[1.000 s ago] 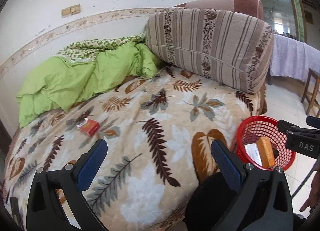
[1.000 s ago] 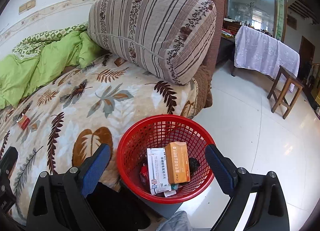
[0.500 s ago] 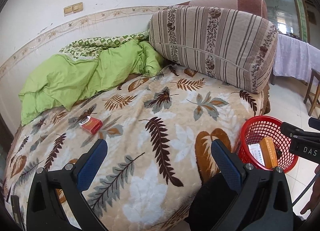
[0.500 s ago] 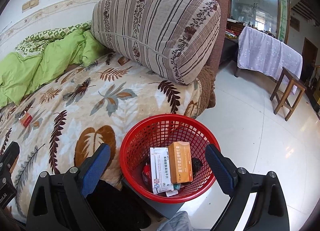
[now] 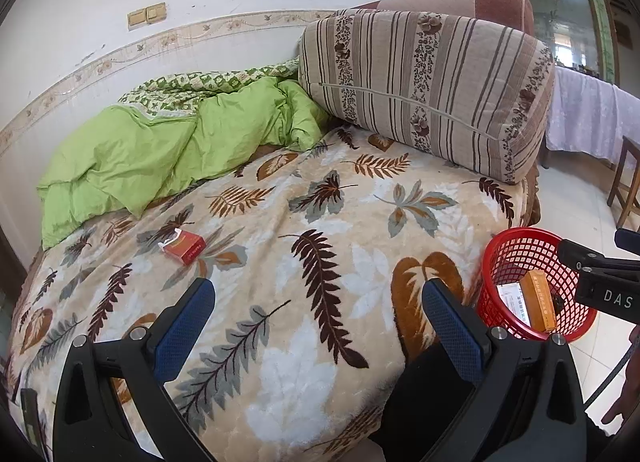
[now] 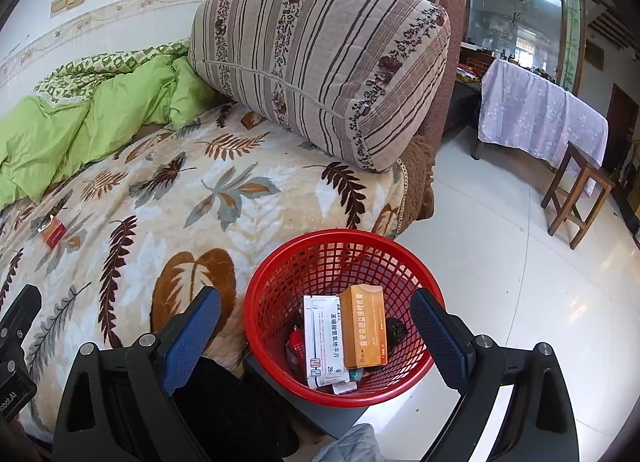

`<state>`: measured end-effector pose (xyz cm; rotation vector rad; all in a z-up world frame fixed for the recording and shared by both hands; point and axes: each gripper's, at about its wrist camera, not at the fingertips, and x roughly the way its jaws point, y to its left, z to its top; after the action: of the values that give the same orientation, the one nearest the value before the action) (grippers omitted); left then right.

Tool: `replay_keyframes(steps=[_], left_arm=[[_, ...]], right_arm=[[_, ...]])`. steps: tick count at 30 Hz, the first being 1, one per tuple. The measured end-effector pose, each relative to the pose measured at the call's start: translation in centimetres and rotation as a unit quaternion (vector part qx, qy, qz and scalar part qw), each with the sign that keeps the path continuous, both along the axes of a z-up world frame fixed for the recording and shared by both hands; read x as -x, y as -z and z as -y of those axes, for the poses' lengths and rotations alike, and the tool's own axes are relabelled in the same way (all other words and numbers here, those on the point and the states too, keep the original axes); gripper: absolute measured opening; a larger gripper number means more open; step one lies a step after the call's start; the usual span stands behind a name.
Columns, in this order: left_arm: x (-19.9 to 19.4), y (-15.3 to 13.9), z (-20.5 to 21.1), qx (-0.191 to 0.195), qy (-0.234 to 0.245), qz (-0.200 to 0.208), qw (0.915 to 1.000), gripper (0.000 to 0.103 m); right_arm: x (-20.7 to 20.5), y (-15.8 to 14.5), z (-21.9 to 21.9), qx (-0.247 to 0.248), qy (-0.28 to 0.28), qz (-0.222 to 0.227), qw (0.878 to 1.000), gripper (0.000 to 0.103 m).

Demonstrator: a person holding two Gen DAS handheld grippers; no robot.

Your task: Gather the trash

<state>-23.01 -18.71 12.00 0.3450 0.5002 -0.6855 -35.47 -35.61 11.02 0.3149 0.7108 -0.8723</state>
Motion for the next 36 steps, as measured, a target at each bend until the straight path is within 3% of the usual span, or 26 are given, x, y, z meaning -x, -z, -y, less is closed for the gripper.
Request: replay_keyframes(steps=[36], left_arm=[[-0.3,0.57,-0.01,-0.006,-0.002,-0.01,0.9999,0.103]], right_arm=[[-0.42,0.28,-0.22,0.0,-0.004,-0.006,1.0,0.097]])
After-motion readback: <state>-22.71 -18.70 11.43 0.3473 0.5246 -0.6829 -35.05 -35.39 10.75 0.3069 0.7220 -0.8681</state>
